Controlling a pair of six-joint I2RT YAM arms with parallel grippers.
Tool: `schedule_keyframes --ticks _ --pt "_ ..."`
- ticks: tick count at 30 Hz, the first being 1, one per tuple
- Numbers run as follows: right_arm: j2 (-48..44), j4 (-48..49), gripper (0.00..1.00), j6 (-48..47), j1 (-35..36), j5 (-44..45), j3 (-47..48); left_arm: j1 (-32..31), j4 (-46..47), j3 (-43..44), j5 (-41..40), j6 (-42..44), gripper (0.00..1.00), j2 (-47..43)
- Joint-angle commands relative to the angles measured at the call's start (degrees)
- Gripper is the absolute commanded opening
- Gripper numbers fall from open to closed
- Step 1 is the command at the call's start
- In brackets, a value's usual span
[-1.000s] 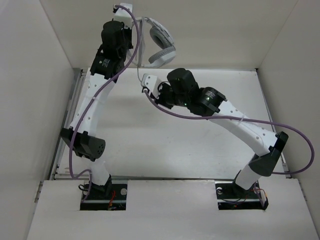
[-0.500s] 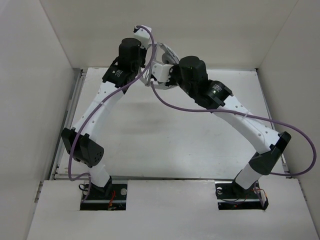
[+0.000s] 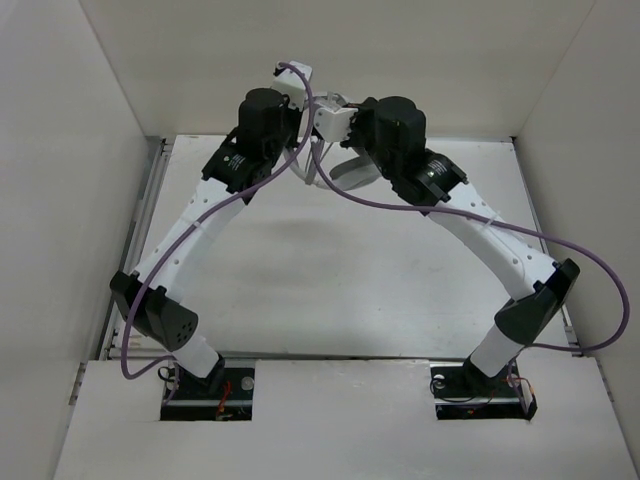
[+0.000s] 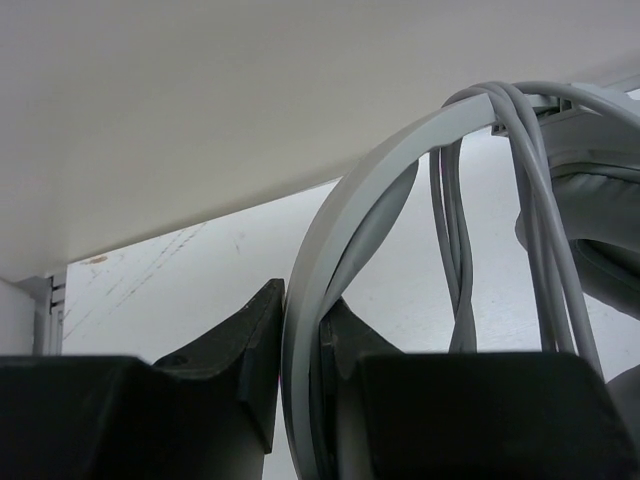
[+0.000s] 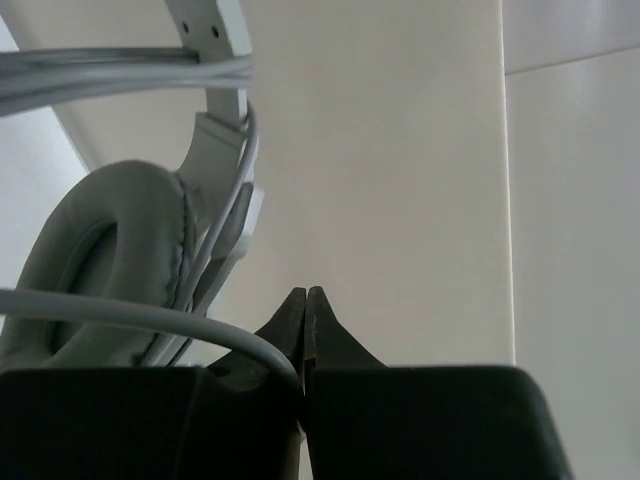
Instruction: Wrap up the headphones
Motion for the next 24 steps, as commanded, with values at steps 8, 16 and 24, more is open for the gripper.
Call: schedule_keyframes --ticks 8,16,24 --pt "0.0 1.8 0.10 0.0 -2.5 -2.4 1.0 -0.5 0.8 -4.2 4.9 -4.9 0.00 -7.5" --pt "-1.8 -9.5 0.20 7.5 -5.4 -10.9 1.8 -0.1 -1.7 -8.6 8.7 -7.5 0.00 -10.6" --pt "-2.0 -14.1 0.27 13.6 -7.7 -17.9 4.3 -0.9 -4.0 -9.9 14.9 -8.4 0.00 -11.5"
